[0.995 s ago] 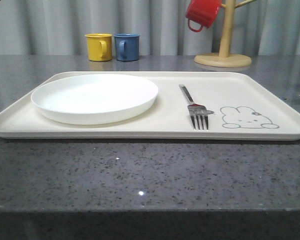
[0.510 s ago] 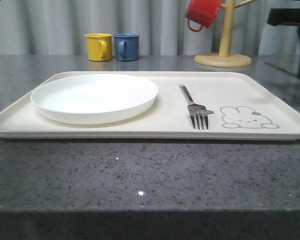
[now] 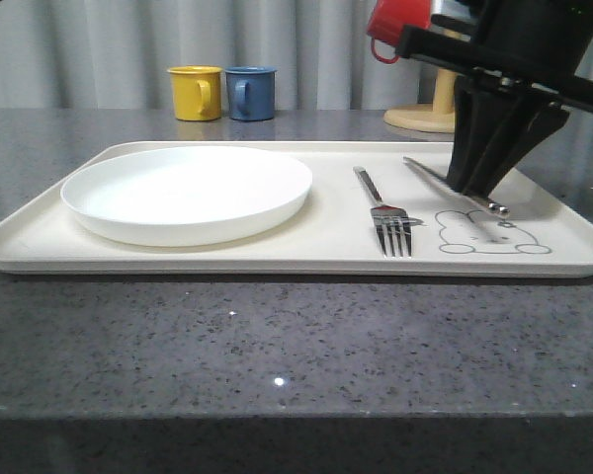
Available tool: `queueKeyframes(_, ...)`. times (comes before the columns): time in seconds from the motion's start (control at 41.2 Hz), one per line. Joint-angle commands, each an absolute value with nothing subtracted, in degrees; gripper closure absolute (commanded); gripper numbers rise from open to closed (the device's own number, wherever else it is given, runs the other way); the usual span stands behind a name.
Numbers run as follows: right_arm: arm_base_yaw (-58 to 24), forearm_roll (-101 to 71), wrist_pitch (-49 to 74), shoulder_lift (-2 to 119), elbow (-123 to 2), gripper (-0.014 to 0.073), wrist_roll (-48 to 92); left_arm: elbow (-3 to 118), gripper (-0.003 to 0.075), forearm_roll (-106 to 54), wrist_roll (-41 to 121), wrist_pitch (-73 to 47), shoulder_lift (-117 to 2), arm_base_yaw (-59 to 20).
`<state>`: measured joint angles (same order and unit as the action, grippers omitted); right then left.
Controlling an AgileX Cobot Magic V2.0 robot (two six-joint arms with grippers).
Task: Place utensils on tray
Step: 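Grasp the chopsticks and place them beside the fork with the right gripper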
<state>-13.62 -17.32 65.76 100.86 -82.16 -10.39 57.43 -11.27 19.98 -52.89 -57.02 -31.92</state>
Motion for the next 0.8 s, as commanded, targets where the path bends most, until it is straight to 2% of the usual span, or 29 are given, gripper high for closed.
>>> queueKeyframes(0.0, -14.1, -19.9, 64.9, 99.6, -84.0, 0.0554, -10.5, 58.9, 0.0300, -12.2, 19.3, -49.8, -56.6, -31.9)
queueKeyframes(0.073, -14.2, -19.9, 65.4, 99.9, -84.0, 0.0505, -10.5, 58.9, 0.0300, -12.2, 19.3, -49.8, -56.6, -31.9)
queueKeyframes(0.218, -14.2, -19.9, 65.8, 99.9, -84.0, 0.0332, -10.5, 58.9, 0.0300, -12.2, 19.3, -49.8, -56.6, -31.9)
queueKeyframes(0.291, -14.2, -19.9, 65.8, 99.8, -84.1, 0.0285, -10.2, 58.9, 0.0300, -12.2, 19.3, -49.8, -56.6, -31.9)
queueKeyframes(0.558, -14.2, -16.8, 66.3, 93.9, -84.1, 0.0284, -3.8, 58.9, 0.0300, -12.2, 19.3, -49.8, -56.6, -31.9)
queueKeyframes(0.776, -11.5, -2.9, 69.0, 86.8, -84.1, 0.0284, -3.9, 58.9, 0.0300, -12.2, 19.3, -49.8, -56.6, -31.9)
